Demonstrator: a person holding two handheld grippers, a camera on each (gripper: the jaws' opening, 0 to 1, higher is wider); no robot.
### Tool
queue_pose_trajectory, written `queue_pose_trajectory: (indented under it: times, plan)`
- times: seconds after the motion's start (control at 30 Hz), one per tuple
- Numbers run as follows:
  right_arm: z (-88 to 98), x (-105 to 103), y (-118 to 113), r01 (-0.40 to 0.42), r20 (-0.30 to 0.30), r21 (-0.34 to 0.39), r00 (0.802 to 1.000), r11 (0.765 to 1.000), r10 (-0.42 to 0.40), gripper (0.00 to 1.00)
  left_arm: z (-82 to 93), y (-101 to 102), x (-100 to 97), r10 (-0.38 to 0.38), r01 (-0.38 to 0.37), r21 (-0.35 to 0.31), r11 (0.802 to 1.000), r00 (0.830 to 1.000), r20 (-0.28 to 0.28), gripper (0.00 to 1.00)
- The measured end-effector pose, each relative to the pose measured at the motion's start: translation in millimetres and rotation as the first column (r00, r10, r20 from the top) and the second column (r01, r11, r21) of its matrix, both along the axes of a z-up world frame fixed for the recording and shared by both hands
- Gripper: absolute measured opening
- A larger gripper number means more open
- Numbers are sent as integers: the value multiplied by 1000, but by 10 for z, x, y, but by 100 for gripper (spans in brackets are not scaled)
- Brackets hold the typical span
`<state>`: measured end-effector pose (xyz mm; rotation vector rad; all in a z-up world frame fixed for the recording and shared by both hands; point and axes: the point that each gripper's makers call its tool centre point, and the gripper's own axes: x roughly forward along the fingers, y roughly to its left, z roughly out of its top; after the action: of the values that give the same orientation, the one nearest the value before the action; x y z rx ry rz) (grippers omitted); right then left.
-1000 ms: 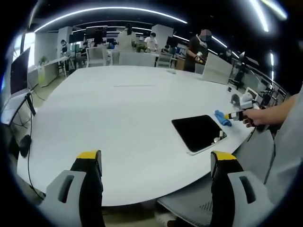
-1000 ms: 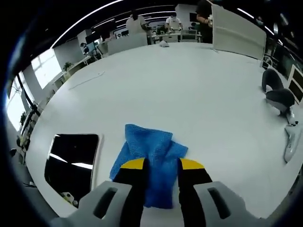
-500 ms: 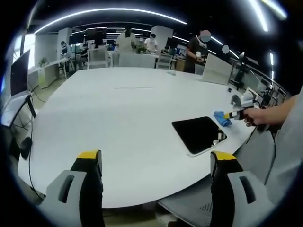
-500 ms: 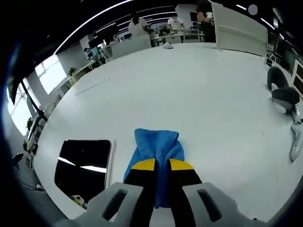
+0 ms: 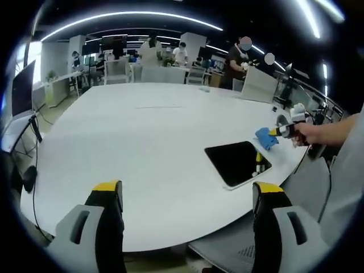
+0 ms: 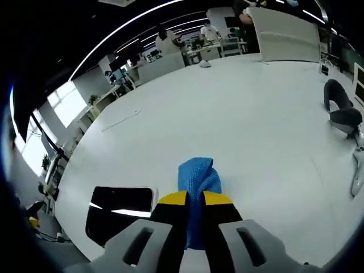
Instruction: Wipe the mirror surface with the cleaning cloth until all visible marks leave the cleaned area.
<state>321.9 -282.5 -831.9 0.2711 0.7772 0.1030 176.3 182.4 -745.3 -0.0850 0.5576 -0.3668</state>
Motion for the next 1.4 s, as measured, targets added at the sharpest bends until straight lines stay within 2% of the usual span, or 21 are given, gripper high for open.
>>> queue_pose_trajectory:
  times: [0.27,0.37,0.73,1.1,1.4]
  plan:
    - [38,5,88,-28,-17,-16,999,999,27,3,8,-17,9,-18,18,0,1000,1000,10,99]
    - [43,1,130,-26,-20,2,999,1000,26,3,2,-9,28,-26,26,-2,1000,1000,17,99]
    - [-21,38,462,-63,-56,31,996,998,64,3,-24,25,27,-29,29,-12,999,999,17,99]
    - [-149,48,856,-85,-106,65,990,994,92,3,-50,2,-2,-49,49,3,999,999,8,99]
    - [-348,79,1120,-134,-151,94,978,986,147,2,-57,42,-19,-46,46,3,999,999,0,99]
